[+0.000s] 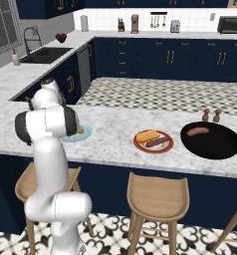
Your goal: Place one bun and one sausage from the bowl on each plate.
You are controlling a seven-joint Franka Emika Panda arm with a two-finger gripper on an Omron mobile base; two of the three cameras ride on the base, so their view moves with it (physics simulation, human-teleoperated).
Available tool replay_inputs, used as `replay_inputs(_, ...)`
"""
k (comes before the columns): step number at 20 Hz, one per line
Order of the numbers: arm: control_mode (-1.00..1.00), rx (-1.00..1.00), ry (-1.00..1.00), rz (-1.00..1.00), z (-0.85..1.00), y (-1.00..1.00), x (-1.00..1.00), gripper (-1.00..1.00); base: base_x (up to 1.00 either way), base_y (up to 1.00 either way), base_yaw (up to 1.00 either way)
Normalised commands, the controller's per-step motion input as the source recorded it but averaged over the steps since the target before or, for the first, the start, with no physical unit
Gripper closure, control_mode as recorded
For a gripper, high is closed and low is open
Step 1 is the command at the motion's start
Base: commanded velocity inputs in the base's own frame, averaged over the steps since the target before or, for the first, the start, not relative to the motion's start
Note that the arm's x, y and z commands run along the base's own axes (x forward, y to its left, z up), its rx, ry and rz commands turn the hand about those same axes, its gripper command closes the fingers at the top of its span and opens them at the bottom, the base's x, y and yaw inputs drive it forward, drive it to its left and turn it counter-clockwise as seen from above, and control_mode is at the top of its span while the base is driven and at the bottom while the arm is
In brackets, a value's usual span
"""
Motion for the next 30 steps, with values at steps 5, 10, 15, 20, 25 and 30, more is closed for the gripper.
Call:
replay_inputs(5,-1.0,0.06,-0.08,-0.07,1.0,-0.86,-1.0,-1.0,0.0,0.0,0.0)
replay_inputs(10,-1.0,0.0,0.0,-0.08,0.96,-0.91,-1.0,-1.0,0.0,0.0,0.0)
replay_inputs(15,-1.0,-0.03,0.06,-0.11,0.73,-0.67,-1.0,-1.0,0.0,0.0,0.0)
replay_inputs(20,-1.0,-0.06,0.04,-0.11,0.71,-0.54,-1.0,-1.0,0.0,0.0,0.0)
replay_inputs(25,1.0,-0.03,-0.02,-0.05,0.34,-0.3,-0.6,-1.0,-0.37,-0.37,-0.02)
replay_inputs(30,1.0,0.0,0.0,0.0,0.0,0.0,0.0,-1.0,-0.14,-1.0,-0.04)
